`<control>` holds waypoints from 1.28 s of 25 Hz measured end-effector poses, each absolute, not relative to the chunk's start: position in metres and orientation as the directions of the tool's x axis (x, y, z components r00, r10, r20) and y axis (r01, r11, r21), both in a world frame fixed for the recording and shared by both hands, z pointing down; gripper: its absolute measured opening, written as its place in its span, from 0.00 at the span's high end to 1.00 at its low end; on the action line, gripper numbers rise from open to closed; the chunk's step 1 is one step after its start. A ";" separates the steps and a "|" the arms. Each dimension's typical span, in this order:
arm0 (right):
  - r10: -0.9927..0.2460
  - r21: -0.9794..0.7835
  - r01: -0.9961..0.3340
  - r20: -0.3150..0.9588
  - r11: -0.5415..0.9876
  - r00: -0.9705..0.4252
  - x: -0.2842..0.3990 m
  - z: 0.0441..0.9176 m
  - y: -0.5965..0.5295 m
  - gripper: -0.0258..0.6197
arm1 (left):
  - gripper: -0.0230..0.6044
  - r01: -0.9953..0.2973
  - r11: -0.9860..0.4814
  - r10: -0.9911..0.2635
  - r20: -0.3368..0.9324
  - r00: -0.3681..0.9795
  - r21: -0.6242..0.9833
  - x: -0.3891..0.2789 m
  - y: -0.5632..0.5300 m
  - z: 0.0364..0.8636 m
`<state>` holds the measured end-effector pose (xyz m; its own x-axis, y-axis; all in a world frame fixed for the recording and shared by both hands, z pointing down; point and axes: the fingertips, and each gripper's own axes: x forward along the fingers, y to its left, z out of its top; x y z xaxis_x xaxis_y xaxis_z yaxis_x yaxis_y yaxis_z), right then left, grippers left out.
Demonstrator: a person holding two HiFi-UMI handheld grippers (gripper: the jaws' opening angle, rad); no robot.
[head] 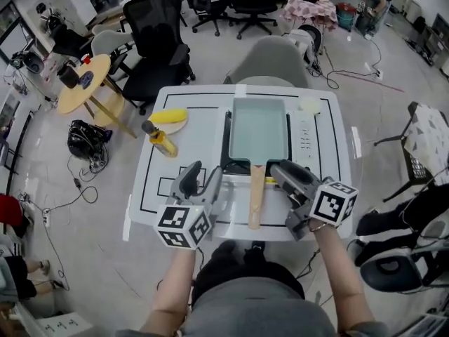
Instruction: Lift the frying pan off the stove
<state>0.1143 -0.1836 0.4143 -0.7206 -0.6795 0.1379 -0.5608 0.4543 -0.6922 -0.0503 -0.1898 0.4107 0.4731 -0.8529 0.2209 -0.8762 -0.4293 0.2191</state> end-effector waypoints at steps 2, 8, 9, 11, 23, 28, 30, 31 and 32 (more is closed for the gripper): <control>-0.656 -0.716 -0.535 0.144 0.448 -0.741 0.111 0.420 -0.185 0.66 | 0.65 -0.885 -0.410 -0.862 0.225 0.455 0.219 -0.052 -0.187 0.412; -0.584 -0.811 -0.435 0.146 0.391 -0.798 0.104 0.439 -0.185 0.66 | 0.65 -0.905 -0.362 -0.878 0.244 0.412 0.224 -0.059 -0.177 0.418; -0.573 -0.825 -0.415 0.140 0.383 -0.807 0.102 0.439 -0.184 0.66 | 0.65 -0.905 -0.358 -0.878 0.248 0.410 0.229 -0.059 -0.176 0.419; -0.551 -0.847 -0.379 0.127 0.372 -0.825 0.097 0.439 -0.184 0.65 | 0.65 -0.905 -0.353 -0.877 0.253 0.409 0.237 -0.060 -0.175 0.420; -0.462 -0.943 -0.239 0.110 0.231 -0.880 0.083 0.460 -0.187 0.60 | 0.65 -0.916 -0.322 -0.881 0.279 0.382 0.239 -0.074 -0.170 0.428; -0.411 -0.977 -0.151 0.077 0.152 -0.908 0.071 0.468 -0.190 0.57 | 0.65 -0.924 -0.300 -0.884 0.294 0.363 0.236 -0.084 -0.167 0.431; -0.394 -0.981 -0.136 0.071 0.140 -0.917 0.067 0.471 -0.192 0.57 | 0.65 -0.926 -0.294 -0.885 0.298 0.357 0.236 -0.088 -0.167 0.432; -0.386 -0.982 -0.132 0.070 0.137 -0.920 0.065 0.473 -0.193 0.57 | 0.65 -0.927 -0.291 -0.886 0.300 0.354 0.236 -0.090 -0.167 0.433; -0.379 -0.982 -0.132 0.072 0.136 -0.923 0.064 0.475 -0.194 0.57 | 0.65 -0.928 -0.289 -0.886 0.301 0.352 0.235 -0.091 -0.167 0.434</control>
<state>0.0639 -0.1936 0.4753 -0.9227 -0.3787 0.0716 -0.1319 0.1357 -0.9819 -0.0913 -0.1667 0.4341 0.3518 -0.8864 0.3010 -0.9282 -0.2886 0.2349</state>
